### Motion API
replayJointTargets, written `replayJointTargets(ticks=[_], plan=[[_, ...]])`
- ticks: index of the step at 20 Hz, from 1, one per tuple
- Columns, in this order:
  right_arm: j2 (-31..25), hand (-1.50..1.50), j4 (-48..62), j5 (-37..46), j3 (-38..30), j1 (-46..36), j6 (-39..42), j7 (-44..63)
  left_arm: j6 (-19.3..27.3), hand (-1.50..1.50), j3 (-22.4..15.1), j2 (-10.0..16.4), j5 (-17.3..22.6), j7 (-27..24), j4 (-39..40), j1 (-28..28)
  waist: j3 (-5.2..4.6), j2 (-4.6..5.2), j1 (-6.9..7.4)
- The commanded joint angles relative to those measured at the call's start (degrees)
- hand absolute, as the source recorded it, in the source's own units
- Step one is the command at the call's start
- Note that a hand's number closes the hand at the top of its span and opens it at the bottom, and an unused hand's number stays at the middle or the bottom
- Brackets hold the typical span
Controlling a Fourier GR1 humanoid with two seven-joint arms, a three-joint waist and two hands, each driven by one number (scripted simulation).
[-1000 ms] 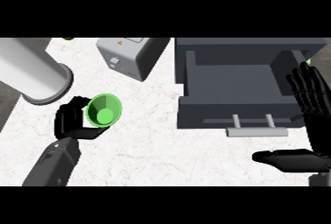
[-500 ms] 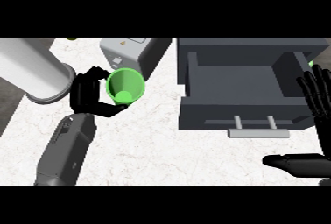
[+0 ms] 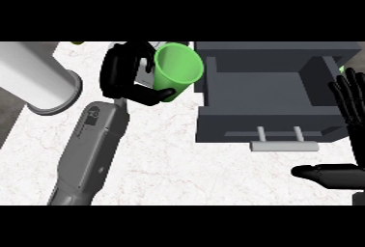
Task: Pick up the cup, place it into the drawer and close the drawer
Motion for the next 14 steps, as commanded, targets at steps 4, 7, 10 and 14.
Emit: replayJointTargets(ticks=[4, 7, 10, 14], plan=[[-0.04, -1.50, -3.73, -0.22, -0.31, 2.15, 0.19, 1.39, 7.55, 1.50, -3.25, -0.82, -1.40, 13.11, -0.56, -12.04, -0.02, 0.06, -0.58], [0.78, -1.50, -3.31, 0.75, 1.07, 3.26, 1.03, -0.77, 13.84, 1.50, -9.86, -0.83, 2.92, 6.76, 7.96, -14.21, -0.02, 0.30, -1.45], [1.14, -1.50, -1.66, 0.17, 0.28, 2.53, 0.71, -1.40, 14.68, 1.50, -5.37, -0.83, 2.51, 12.46, 10.79, -22.36, -0.01, 0.29, -1.08], [2.93, -1.50, 1.99, 4.24, 3.06, -2.42, -2.11, -1.83, 20.40, 1.50, -11.71, -0.84, 9.13, 10.79, 17.80, -25.06, -0.01, 0.54, -1.65]])
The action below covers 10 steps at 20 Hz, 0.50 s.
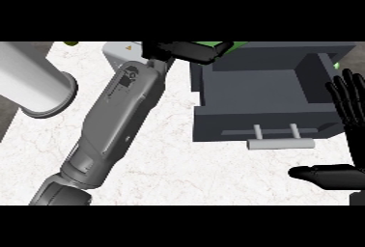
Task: Pick up the cup, place it into the drawer and close the drawer
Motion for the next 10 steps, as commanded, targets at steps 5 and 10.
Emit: replayJointTargets(ticks=[5, 10], plan=[[2.48, -1.50, -3.43, 2.06, 3.11, 1.63, -1.36, 1.59, 5.62, 1.50, -8.13, -0.04, 9.31, -0.77, 10.64, -6.45, -0.01, 0.14, -1.17], [-0.46, -1.50, 1.80, -1.29, -0.65, -2.99, 0.76, 0.41, 8.45, 1.50, -14.71, -0.04, 13.78, -1.59, 14.45, -7.93, 0.02, 0.27, -1.66]])
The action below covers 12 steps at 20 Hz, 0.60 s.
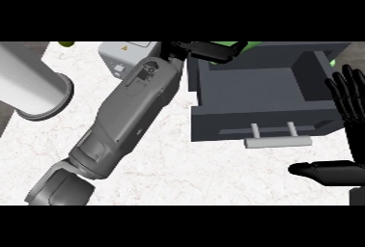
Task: Pick up the cup, place it into the drawer and close the drawer
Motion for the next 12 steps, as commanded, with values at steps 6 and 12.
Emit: replayJointTargets(ticks=[6, 12], plan=[[0.67, -1.50, 1.09, 0.91, 1.46, -1.82, -0.32, 0.50, 5.28, 1.50, -12.13, -0.01, 8.17, -0.46, 6.24, -1.89, 0.02, 0.26, -1.26], [0.31, -1.50, 0.00, 0.39, 1.50, -0.81, 0.83, -0.24, 3.66, -1.50, -18.38, -0.01, 7.37, -1.00, 10.19, -0.48, 0.01, 0.52, -1.79]])
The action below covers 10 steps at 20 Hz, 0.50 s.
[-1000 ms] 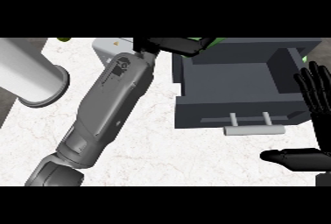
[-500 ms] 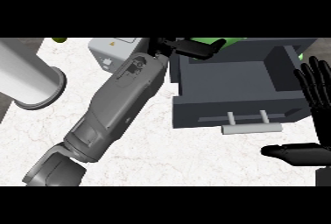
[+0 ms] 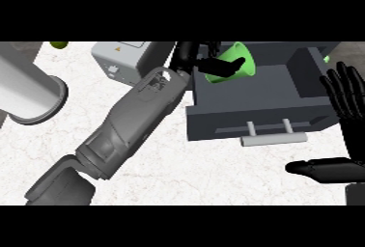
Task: Pick up the cup, place it into the drawer and close the drawer
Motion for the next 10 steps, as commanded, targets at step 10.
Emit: replayJointTargets(ticks=[10], plan=[[-0.33, -1.50, 0.42, -0.52, 0.28, -1.22, 0.90, 0.14, 6.81, -1.50, -13.12, 0.00, 3.24, 3.24, -0.14, 1.12, -0.01, 0.29, -1.06]])
